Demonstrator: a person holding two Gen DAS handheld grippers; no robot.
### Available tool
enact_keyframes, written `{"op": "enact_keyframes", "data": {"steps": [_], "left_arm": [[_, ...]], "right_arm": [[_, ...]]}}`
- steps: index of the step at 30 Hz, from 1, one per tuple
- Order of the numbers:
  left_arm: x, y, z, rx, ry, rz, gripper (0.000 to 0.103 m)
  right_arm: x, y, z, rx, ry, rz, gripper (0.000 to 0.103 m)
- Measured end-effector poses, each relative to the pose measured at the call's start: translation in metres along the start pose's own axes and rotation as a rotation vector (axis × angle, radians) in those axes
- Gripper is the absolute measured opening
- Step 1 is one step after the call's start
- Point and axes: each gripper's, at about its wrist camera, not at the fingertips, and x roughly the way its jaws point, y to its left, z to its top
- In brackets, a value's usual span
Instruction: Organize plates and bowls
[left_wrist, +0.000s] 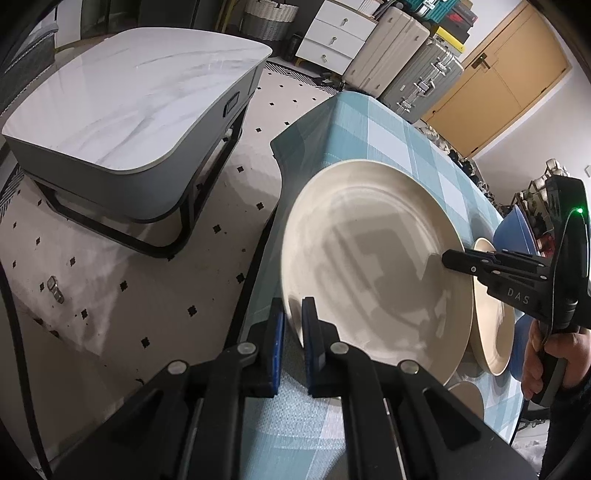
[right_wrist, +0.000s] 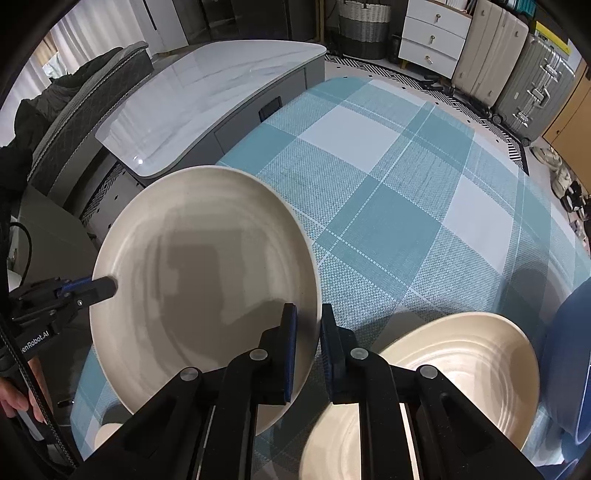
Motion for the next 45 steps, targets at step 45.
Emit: {"op": "enact_keyframes", "data": {"steps": [45], "left_arm": [[-0.004,-0.001,0.009,-0.039,0.055,0.008,0.006]], "right_arm": [[0.012,-0.038,-0.008,0.257,0.095,0.209,0.009]]}}
